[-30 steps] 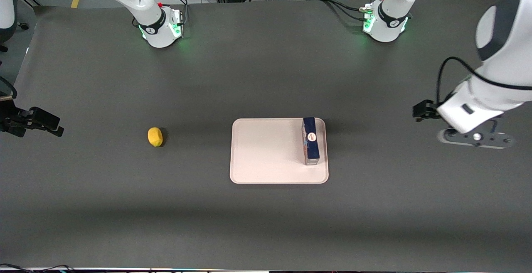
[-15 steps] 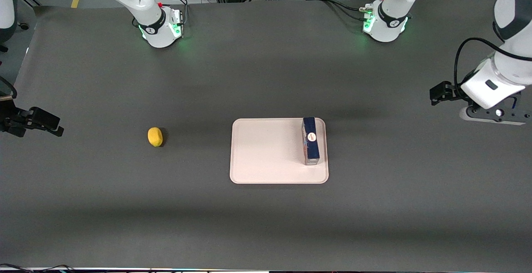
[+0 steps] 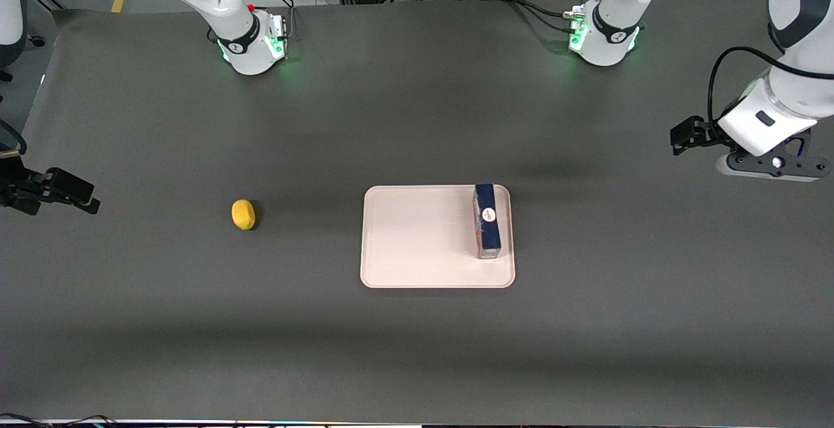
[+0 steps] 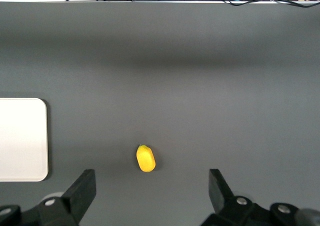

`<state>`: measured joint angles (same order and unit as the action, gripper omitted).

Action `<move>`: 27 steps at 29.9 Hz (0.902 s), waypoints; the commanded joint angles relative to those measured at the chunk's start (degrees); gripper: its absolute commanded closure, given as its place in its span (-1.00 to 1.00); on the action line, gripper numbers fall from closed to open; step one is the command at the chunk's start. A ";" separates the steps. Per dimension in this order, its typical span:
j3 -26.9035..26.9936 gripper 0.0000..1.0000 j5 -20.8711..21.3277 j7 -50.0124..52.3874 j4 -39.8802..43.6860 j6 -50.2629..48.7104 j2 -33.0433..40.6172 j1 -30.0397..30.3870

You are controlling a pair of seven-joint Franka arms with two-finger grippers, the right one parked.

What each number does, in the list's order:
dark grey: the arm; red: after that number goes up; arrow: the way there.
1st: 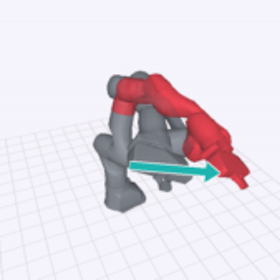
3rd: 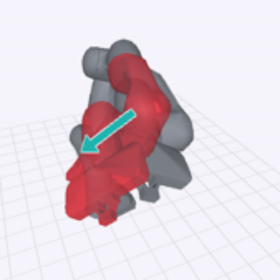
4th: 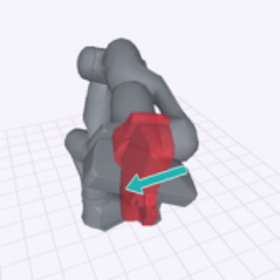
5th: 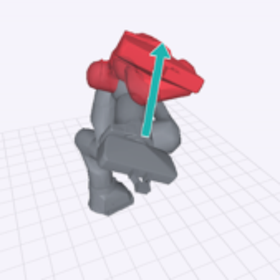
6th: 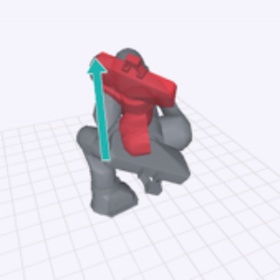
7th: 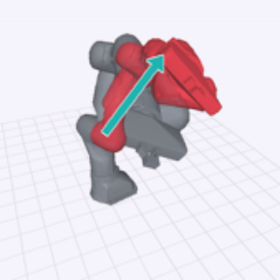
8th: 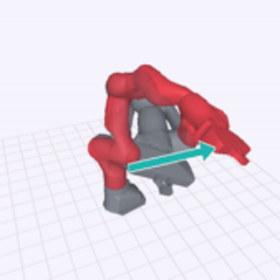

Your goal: Place cookie box on tray

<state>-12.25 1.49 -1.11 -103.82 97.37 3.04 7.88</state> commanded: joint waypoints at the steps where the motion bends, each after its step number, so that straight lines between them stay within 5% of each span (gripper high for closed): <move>1: 0.30 -1.00 -0.52 2.17 -1.03 -0.42 1.80 0.82; 27: 0.38 -1.00 -2.19 1.90 1.69 -4.03 0.48 0.65</move>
<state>-11.82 0.46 0.09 -102.78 94.08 3.17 8.48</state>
